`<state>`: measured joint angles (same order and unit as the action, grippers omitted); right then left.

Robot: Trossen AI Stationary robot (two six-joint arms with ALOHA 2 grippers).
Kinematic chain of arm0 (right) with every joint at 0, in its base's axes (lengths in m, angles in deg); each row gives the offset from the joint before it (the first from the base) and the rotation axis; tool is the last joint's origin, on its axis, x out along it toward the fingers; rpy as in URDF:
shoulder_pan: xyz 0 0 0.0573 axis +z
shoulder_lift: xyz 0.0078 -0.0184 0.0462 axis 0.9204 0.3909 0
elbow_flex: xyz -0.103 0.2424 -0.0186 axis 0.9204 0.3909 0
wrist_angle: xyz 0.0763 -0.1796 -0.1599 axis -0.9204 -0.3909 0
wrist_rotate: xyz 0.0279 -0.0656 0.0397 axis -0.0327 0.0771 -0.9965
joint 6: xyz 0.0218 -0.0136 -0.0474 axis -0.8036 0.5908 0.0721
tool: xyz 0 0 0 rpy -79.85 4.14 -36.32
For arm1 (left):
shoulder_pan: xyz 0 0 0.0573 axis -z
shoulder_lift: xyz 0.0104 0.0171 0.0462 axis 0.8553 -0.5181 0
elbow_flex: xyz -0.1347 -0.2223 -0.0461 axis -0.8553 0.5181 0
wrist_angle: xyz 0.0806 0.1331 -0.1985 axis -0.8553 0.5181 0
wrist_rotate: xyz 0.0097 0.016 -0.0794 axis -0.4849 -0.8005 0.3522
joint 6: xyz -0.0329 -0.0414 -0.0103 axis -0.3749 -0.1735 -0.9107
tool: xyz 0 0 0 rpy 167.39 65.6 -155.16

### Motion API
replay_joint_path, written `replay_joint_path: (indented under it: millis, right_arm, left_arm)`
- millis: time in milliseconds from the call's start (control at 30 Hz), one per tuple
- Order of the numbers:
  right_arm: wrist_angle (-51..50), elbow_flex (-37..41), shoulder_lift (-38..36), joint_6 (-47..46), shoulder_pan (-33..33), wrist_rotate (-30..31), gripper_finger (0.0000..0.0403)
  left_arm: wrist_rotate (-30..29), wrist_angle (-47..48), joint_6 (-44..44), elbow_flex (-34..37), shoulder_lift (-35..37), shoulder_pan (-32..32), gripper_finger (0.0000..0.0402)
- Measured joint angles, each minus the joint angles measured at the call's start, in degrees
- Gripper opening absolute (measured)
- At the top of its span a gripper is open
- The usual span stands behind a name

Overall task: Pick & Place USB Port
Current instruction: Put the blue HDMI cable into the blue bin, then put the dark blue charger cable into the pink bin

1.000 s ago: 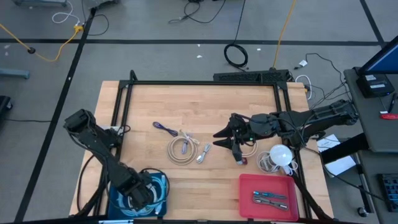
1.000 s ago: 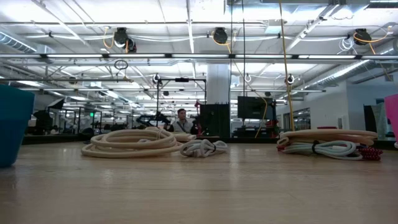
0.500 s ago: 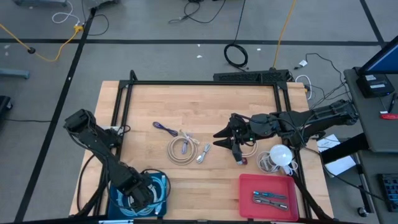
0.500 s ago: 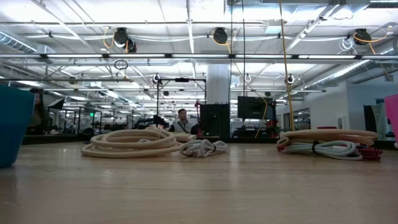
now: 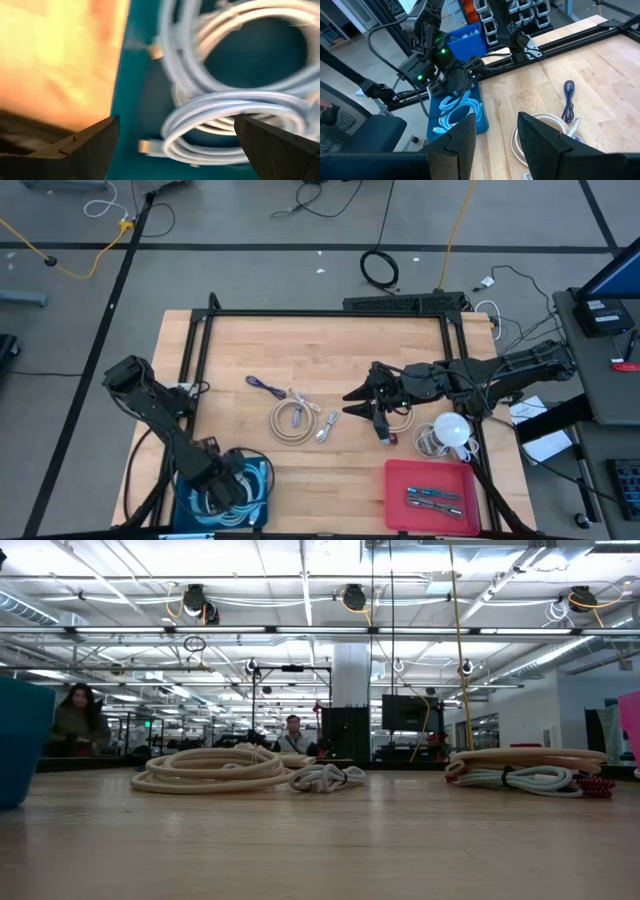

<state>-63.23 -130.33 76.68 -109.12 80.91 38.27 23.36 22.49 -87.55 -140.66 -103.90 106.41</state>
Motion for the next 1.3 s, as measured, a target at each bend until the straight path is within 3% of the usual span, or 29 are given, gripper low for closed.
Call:
replay_joint_path:
  millis: [133,367,633,1033,1167,1300]
  right_arm:
    - [0.02,0.00,0.00,-0.07,-0.23,0.15,0.0137]
    - [0.02,0.00,0.02,-0.53,-0.45,0.08,0.0137]
    - [0.00,0.00,0.00,-0.55,-0.45,0.06,0.0137]
    - [0.02,0.00,0.02,-0.54,-1.54,0.04,0.0137]
    - [0.02,0.00,0.02,-0.53,-1.52,0.01,0.0137]
    - [0.02,0.00,0.02,-0.55,-1.52,0.01,0.0137]
  left_arm:
    - [-3.55,5.65,0.91,0.06,0.00,-0.02,0.0399]
    - [-3.62,2.79,0.92,0.04,0.00,-0.86,0.0398]
    - [2.38,-3.61,-2.71,0.02,-0.04,-0.92,0.0397]
    - [3.79,-4.81,-5.41,0.02,-0.04,-0.95,0.0397]
    - [0.17,-3.16,-7.41,-1.50,0.16,-0.90,0.0397]
    - [-11.63,1.70,-10.89,-7.91,2.66,-0.90,0.0397]
